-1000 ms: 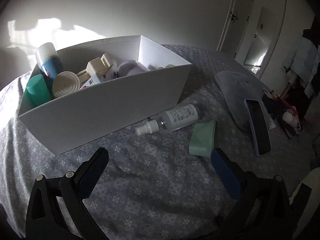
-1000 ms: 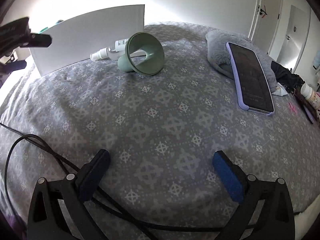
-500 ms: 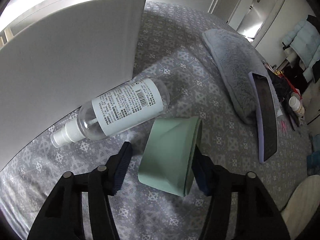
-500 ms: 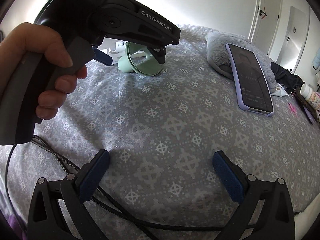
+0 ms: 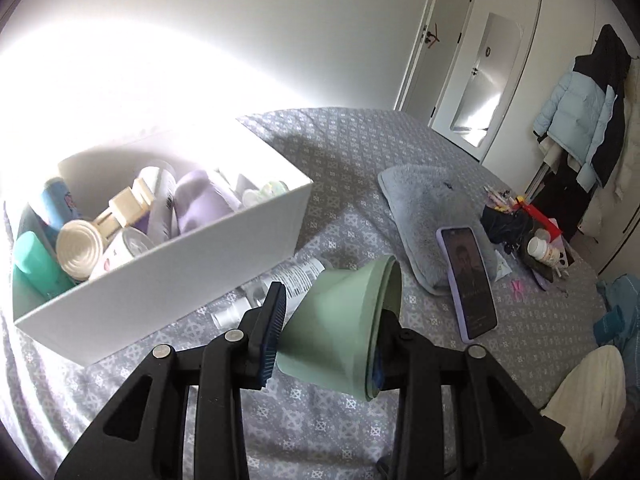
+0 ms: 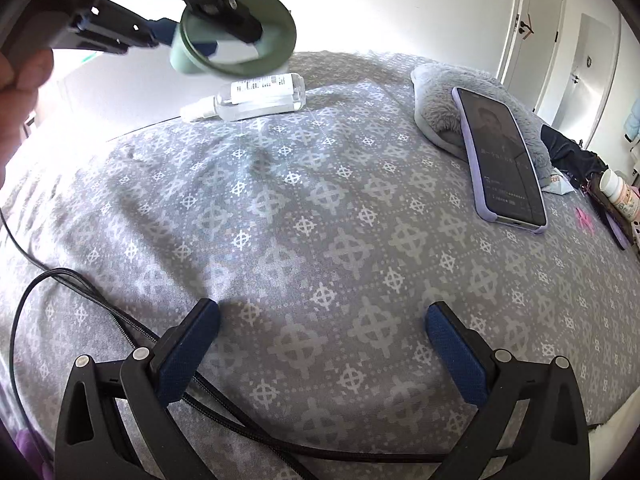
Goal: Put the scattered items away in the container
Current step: 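Lower the green funnel cup into the box and open the left gripper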
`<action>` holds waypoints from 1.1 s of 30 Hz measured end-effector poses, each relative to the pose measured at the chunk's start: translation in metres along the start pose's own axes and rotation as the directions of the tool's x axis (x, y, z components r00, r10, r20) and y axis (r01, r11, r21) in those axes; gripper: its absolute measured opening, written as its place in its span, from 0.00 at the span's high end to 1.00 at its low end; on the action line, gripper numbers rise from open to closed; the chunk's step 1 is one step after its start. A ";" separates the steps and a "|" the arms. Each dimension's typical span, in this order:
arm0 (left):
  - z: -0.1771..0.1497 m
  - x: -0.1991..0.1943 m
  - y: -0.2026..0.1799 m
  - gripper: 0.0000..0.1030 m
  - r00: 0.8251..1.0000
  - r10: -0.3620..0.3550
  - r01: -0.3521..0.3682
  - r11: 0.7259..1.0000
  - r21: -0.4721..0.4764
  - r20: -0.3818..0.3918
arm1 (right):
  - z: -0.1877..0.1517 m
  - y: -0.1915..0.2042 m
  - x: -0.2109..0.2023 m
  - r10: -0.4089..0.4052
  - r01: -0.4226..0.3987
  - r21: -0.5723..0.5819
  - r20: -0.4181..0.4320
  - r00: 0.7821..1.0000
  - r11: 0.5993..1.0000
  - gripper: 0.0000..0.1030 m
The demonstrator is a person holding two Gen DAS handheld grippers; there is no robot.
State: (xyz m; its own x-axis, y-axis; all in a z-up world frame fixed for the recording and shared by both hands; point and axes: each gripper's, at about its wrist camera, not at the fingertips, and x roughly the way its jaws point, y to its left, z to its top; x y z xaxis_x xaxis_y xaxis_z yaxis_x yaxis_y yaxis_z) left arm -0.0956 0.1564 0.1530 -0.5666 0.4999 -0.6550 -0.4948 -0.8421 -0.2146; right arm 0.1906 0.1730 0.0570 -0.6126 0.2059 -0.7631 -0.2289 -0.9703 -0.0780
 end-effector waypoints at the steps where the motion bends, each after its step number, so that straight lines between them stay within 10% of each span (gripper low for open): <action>1: 0.011 -0.010 0.010 0.67 0.999 0.011 -0.010 1.000 -0.028 0.039 | 0.000 0.000 0.000 0.000 0.000 0.000 0.000 1.000 1.000 0.00; 6: 0.061 -0.033 0.074 0.67 0.970 0.175 -0.150 0.977 -0.149 0.172 | 0.000 0.000 0.000 0.000 0.000 0.000 0.000 1.000 1.000 0.00; 14: 0.070 -0.003 0.168 0.67 0.921 0.383 -0.338 0.877 -0.342 0.073 | 0.000 0.000 0.000 0.000 0.000 0.000 0.001 1.000 1.000 0.00; 16: 0.060 0.007 0.177 0.56 0.919 0.394 -0.352 0.857 -0.377 0.037 | 0.000 0.000 0.000 0.000 0.000 0.000 0.000 1.000 1.000 0.00; 18: 0.051 0.012 0.180 0.22 0.915 0.403 -0.365 0.844 -0.394 0.014 | 0.000 0.000 0.000 0.000 0.000 0.000 0.000 1.000 1.000 0.00; 33: -0.038 -0.035 0.105 0.01 0.898 0.430 -0.403 0.887 -0.227 0.086 | -0.001 -0.004 -0.001 -0.001 0.001 -0.001 0.000 1.000 1.000 0.00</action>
State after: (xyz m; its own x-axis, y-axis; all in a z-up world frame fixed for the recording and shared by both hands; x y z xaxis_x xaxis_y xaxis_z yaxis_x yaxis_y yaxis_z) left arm -0.1030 0.0426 0.1259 -0.7791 0.1041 -0.6182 -0.0608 -0.9940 -0.0908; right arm 0.1933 0.1769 0.0577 -0.6128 0.2066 -0.7627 -0.2287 -0.9703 -0.0791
